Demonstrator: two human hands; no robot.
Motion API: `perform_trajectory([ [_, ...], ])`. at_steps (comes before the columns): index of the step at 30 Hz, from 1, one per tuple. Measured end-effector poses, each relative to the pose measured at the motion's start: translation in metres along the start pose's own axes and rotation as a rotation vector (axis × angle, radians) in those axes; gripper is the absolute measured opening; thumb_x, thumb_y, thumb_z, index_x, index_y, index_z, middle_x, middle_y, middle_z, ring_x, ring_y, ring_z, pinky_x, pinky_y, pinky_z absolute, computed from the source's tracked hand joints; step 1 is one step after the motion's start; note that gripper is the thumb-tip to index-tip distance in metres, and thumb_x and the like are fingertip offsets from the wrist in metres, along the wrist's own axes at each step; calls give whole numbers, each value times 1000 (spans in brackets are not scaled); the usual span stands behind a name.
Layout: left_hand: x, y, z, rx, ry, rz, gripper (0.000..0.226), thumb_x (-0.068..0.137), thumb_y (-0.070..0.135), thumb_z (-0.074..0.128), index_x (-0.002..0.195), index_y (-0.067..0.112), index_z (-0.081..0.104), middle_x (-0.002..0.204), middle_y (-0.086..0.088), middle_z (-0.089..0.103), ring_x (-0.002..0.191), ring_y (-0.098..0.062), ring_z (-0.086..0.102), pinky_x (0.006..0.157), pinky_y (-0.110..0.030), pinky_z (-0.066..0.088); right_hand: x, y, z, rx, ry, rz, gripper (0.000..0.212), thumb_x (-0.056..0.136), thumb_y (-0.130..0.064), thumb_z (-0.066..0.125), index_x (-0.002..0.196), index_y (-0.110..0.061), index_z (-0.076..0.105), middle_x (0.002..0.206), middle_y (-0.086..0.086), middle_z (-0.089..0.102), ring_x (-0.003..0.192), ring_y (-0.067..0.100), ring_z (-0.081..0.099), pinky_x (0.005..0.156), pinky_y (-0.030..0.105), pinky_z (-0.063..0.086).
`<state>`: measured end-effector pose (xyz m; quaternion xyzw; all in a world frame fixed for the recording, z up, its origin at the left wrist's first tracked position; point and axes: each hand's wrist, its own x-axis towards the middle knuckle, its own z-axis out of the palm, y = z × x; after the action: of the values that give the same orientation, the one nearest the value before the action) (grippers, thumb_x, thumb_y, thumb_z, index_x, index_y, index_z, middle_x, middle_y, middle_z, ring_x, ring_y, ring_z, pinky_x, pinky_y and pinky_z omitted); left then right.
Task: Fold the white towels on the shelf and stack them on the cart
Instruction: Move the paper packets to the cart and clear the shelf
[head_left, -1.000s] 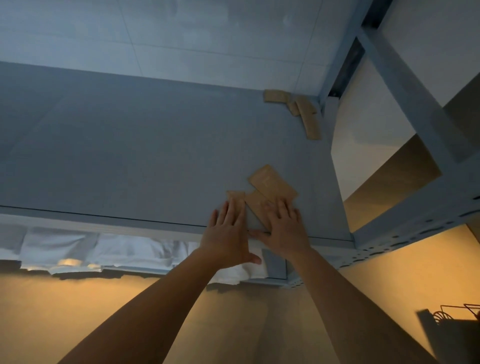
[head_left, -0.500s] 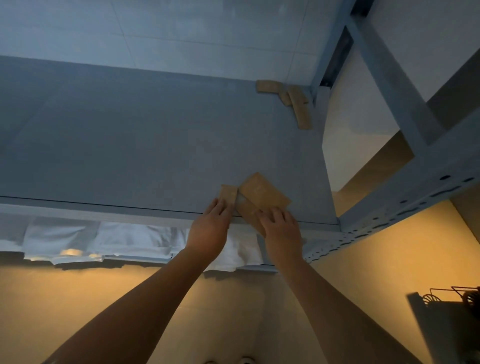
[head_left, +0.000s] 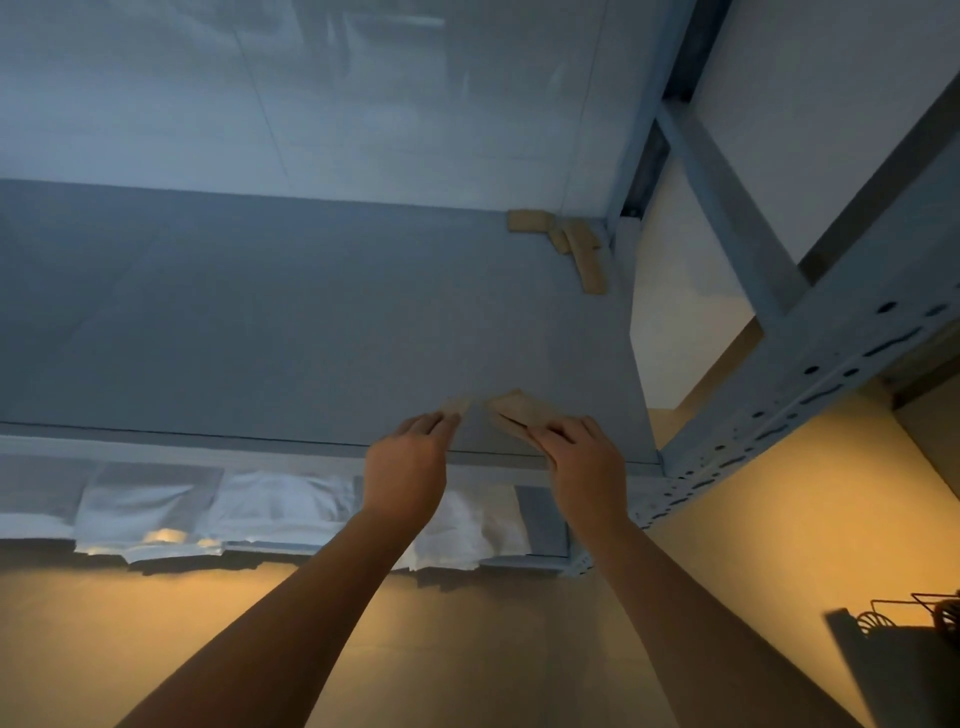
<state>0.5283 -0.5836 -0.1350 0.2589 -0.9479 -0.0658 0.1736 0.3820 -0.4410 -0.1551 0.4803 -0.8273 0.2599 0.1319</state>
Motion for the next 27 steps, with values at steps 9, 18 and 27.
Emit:
perform_trajectory([
  [9, 6, 43, -86, -88, 244, 128, 32, 68, -8, 75, 94, 10, 74, 87, -5, 73, 68, -23, 68, 45, -22, 40, -5, -25, -99, -43, 268, 18, 28, 73, 11, 73, 98, -1, 73, 87, 13, 68, 75, 31, 63, 57, 36, 55],
  [18, -1, 131, -86, -262, 378, 421, 26, 73, -6, 73, 94, 9, 74, 90, -5, 72, 67, -21, 66, 42, -27, 47, -82, -2, -179, -232, 474, 211, 29, 76, 8, 71, 103, -2, 69, 95, 12, 65, 82, 30, 60, 65, 38, 52],
  [27, -30, 270, -69, -425, 276, 740, 25, 82, 8, 53, 97, 10, 73, 92, -6, 71, 71, -23, 66, 50, -28, 51, -191, 38, -276, -433, 525, 502, 31, 76, 6, 71, 105, -2, 68, 97, 13, 65, 86, 28, 62, 66, 36, 55],
])
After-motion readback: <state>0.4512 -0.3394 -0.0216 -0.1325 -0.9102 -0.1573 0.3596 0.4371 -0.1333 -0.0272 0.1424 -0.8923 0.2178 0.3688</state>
